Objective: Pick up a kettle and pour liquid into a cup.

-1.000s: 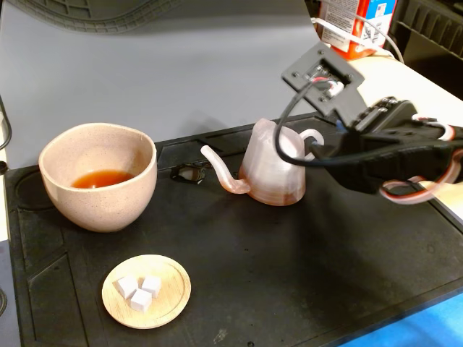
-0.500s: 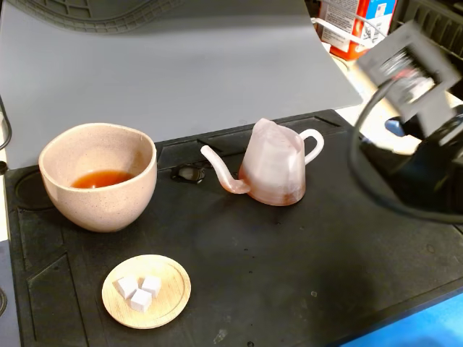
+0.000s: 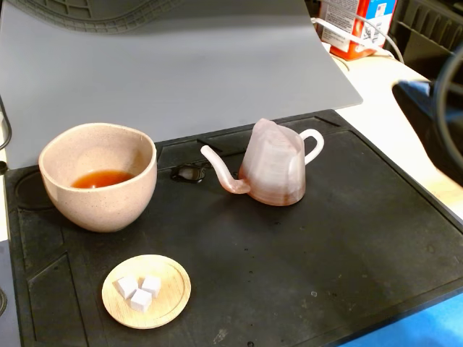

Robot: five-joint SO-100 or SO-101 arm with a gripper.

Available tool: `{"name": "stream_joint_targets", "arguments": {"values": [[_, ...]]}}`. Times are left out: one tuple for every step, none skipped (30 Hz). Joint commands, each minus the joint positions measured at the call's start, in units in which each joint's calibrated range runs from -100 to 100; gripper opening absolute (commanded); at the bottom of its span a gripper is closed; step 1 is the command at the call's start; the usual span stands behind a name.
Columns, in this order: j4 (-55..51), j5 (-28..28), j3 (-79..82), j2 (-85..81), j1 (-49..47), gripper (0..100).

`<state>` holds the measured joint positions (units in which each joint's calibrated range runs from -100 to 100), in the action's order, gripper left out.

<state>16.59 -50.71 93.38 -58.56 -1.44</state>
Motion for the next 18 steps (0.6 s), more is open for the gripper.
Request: {"name": "stream_joint_targets", "arguments": {"values": [[0.15, -0.96, 5.08, -6.88, 0.03, 1], [-0.63, -1.38, 6.08, -8.76, 0.03, 1], [-4.35, -1.43, 6.17, -10.98, 0.03, 1], [-8.07, -1.43, 6.35, -12.94, 0.03, 1], [-11.61, -1.43, 6.44, -15.16, 0.03, 1], [-16.11, -1.43, 6.53, -17.55, 0.03, 1], [-20.09, -1.43, 6.53, -19.25, 0.03, 1], [-24.67, -1.43, 6.53, -21.13, 0.03, 1], [-29.51, -1.43, 6.53, -23.09, 0.03, 1], [-35.39, -1.43, 6.53, -25.23, 0.03, 1], [-41.1, -1.43, 6.53, -27.27, 0.03, 1], [-47.33, -1.43, 6.53, -29.41, 0.03, 1], [-53.98, -1.43, 6.53, -31.46, 0.03, 1], [-60.56, -1.43, 6.53, -33.42, 0.03, 1], [-66.87, -1.43, 6.53, -35.47, 0.03, 1], [-71.8, -1.43, 6.62, -37.09, 0.03, 1], [-78.19, -1.43, 6.53, -39.13, 0.03, 1], [-82.52, -1.43, 6.44, -40.33, 0.03, 1]]}}
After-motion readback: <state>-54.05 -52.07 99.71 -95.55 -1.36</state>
